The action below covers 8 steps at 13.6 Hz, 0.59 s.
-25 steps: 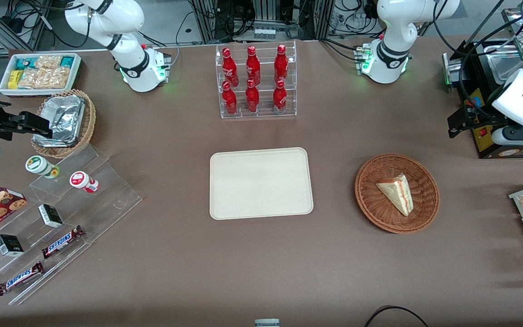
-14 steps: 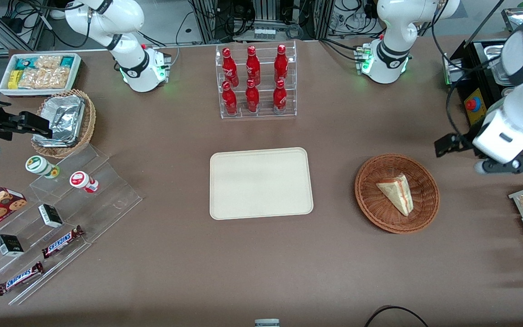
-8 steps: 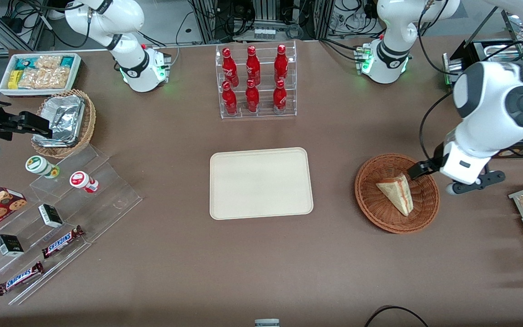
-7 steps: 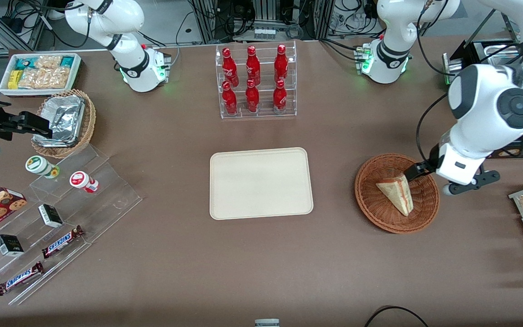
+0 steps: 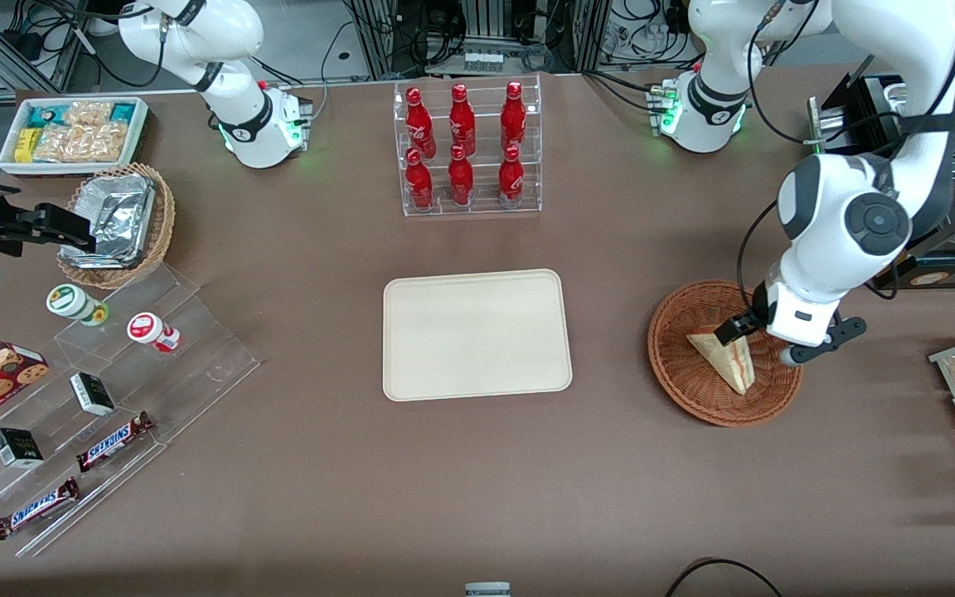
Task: Place sandwich from basket to tray
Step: 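Lower the left gripper and close it on the sandwich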
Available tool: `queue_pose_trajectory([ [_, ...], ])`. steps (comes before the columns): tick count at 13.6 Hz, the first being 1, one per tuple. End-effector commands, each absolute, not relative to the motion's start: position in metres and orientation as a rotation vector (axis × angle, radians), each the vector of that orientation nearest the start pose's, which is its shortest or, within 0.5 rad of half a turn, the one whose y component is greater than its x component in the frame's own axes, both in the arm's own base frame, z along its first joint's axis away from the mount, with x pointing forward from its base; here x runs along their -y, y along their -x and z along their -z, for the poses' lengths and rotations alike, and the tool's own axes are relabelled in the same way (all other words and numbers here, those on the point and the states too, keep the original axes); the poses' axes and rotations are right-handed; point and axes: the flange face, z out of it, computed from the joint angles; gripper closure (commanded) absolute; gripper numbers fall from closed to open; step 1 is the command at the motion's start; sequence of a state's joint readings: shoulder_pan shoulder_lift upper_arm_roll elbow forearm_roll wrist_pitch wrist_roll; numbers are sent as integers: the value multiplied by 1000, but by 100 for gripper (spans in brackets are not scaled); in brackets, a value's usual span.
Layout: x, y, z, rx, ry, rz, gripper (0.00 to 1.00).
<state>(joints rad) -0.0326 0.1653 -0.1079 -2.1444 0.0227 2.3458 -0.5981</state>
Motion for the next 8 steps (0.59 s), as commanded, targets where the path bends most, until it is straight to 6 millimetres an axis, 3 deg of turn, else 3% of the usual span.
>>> queue_pose_trajectory([
  [1, 78, -551, -304, 733, 3070, 63, 0],
  [6, 74, -552, -270, 744, 3061, 15, 0],
  [7, 74, -553, -266, 745, 3064, 24, 2],
  [8, 74, -554, -260, 756, 3062, 16, 12],
])
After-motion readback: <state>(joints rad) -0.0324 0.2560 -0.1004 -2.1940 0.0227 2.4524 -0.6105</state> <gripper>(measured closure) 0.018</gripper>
